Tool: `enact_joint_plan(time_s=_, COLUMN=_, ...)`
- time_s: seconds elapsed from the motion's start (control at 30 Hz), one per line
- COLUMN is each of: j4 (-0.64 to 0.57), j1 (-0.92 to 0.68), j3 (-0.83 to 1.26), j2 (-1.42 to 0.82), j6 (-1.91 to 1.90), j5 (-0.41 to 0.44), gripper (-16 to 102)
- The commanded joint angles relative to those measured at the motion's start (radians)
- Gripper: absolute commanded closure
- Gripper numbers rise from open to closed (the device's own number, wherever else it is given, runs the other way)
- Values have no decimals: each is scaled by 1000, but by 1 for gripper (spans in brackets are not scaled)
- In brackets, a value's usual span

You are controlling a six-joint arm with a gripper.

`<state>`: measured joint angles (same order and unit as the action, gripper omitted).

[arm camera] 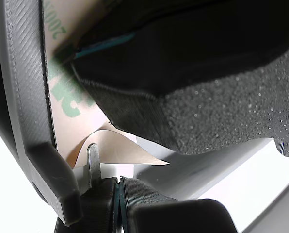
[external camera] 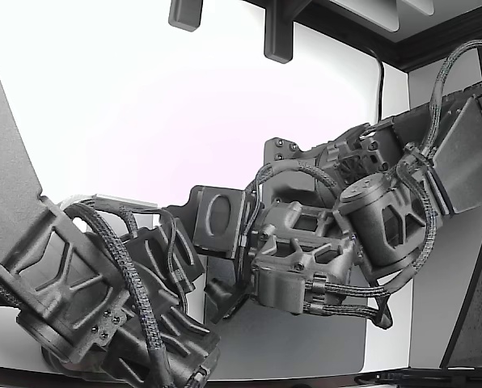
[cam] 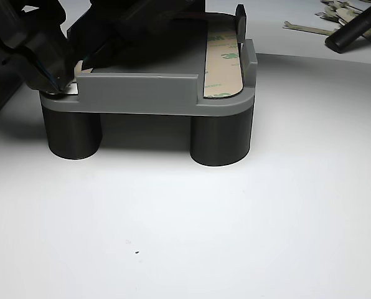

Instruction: Peel off protective film from adhesive tape.

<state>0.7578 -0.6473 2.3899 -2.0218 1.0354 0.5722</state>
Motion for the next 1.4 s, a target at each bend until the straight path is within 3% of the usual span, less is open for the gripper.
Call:
enact_joint_plan(time_s=0.0, j4=9, j1=8, j3=-25, j2=-28, j6=-11, j5=-5, gripper=97)
enact_joint_plan(time_s=0.63, j4=55, j1=0, j3=-31, j2=-38, j6=-40, j5=-20, gripper=97)
enact_joint_plan(time_s=1.37, j4=-54, j1=11, j3=15, j2=-35, j6=18, j5=12, gripper=97)
